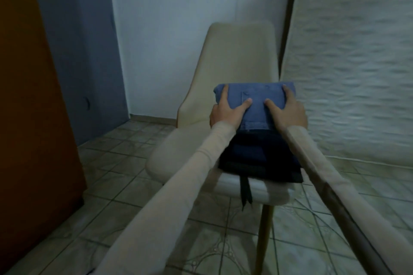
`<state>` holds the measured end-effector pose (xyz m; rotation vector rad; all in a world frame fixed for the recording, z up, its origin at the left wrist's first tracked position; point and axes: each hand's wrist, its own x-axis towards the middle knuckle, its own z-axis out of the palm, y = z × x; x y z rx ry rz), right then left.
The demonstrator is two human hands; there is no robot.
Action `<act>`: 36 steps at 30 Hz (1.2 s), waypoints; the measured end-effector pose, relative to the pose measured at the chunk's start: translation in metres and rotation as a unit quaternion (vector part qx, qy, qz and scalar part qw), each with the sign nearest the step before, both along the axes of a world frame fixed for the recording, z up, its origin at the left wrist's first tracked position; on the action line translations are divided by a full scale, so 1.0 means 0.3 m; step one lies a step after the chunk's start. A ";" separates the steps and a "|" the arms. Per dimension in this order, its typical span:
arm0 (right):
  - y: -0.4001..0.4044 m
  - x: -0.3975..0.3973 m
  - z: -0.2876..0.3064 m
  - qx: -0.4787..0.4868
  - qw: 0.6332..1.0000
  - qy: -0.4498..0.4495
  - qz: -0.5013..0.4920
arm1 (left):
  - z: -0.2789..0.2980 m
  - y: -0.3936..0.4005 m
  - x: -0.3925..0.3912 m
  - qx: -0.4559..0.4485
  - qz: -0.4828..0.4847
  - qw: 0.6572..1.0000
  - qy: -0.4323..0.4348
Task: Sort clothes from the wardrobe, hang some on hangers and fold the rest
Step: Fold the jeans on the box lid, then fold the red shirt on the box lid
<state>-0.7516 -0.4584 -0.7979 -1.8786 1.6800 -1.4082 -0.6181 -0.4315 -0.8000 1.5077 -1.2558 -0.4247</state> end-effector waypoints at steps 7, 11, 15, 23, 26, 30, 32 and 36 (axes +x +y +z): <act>-0.026 -0.025 -0.147 0.078 0.992 0.083 -0.063 | -0.140 -0.060 -0.054 0.081 0.054 0.988 -0.123; -0.027 0.011 -0.123 0.091 0.958 0.232 -0.145 | -0.146 -0.076 -0.058 0.091 0.110 0.963 -0.227; -0.064 0.033 -0.113 0.042 0.948 0.294 -0.117 | -0.134 -0.107 -0.068 0.076 0.100 0.938 -0.323; -0.121 0.034 -0.178 -0.011 0.943 0.323 -0.077 | -0.174 -0.149 -0.042 -0.008 0.018 0.931 -0.364; -0.117 0.040 -0.180 -0.009 0.943 0.325 -0.077 | -0.173 -0.150 -0.037 0.012 0.000 0.926 -0.378; -0.110 0.041 -0.173 -0.010 0.937 0.338 -0.084 | -0.144 -0.134 -0.009 0.061 -0.078 0.932 -0.348; -0.108 0.045 -0.166 -0.002 0.939 0.333 -0.089 | -0.137 -0.105 0.017 0.065 -0.110 0.936 -0.327; -0.091 0.061 -0.149 0.009 0.949 0.302 -0.088 | -0.174 -0.009 0.107 0.046 -0.115 0.937 -0.327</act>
